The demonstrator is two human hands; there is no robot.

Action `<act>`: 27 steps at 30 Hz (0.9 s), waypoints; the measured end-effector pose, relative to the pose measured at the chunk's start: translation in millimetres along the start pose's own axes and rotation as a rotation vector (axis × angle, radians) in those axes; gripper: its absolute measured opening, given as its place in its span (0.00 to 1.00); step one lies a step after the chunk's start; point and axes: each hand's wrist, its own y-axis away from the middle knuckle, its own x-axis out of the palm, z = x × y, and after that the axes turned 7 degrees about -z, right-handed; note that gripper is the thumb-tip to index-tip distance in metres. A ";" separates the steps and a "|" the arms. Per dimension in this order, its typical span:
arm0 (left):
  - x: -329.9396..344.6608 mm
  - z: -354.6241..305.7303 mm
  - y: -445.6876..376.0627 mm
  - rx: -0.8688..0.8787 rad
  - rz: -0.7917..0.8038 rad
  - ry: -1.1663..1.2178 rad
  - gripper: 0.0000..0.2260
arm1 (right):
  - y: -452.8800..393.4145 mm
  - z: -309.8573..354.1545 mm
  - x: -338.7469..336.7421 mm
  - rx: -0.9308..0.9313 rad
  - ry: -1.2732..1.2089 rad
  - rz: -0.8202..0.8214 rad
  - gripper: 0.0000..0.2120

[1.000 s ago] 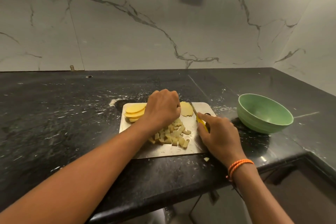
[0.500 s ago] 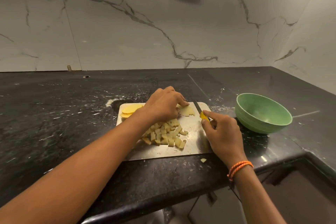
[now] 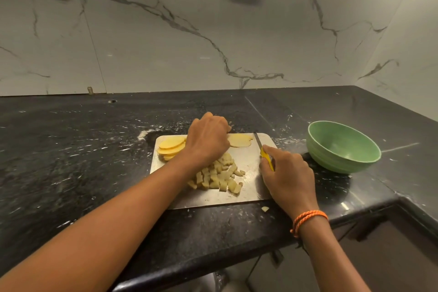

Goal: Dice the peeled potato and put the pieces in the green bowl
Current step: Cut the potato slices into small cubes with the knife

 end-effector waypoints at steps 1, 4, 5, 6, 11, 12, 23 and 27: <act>1.1 2.7 -0.6 -0.025 0.008 0.012 0.15 | 0.3 1.3 0.1 -0.009 0.009 0.011 0.15; 4.9 7.9 -3.0 -0.092 0.026 0.120 0.15 | 1.3 4.3 1.1 -0.044 0.038 0.049 0.15; 6.0 7.7 -3.8 -0.100 0.026 0.155 0.14 | 1.3 4.1 1.2 -0.043 0.025 0.055 0.16; 6.5 7.3 -4.5 -0.105 0.026 0.181 0.14 | 0.6 3.2 1.5 -0.038 0.000 0.060 0.16; 4.4 6.8 -4.9 -0.104 0.009 0.209 0.12 | -0.7 1.2 3.0 -0.046 -0.045 0.061 0.18; 2.8 7.0 -4.4 -0.093 0.011 0.208 0.11 | -0.5 0.7 3.2 -0.043 -0.053 0.043 0.18; 10.0 -2.3 -3.1 0.088 0.087 0.099 0.21 | -0.9 4.4 0.4 -0.092 -0.005 0.080 0.18; 14.6 -2.7 -4.7 0.061 0.054 0.079 0.20 | -0.4 5.5 -1.6 -0.090 -0.019 0.106 0.16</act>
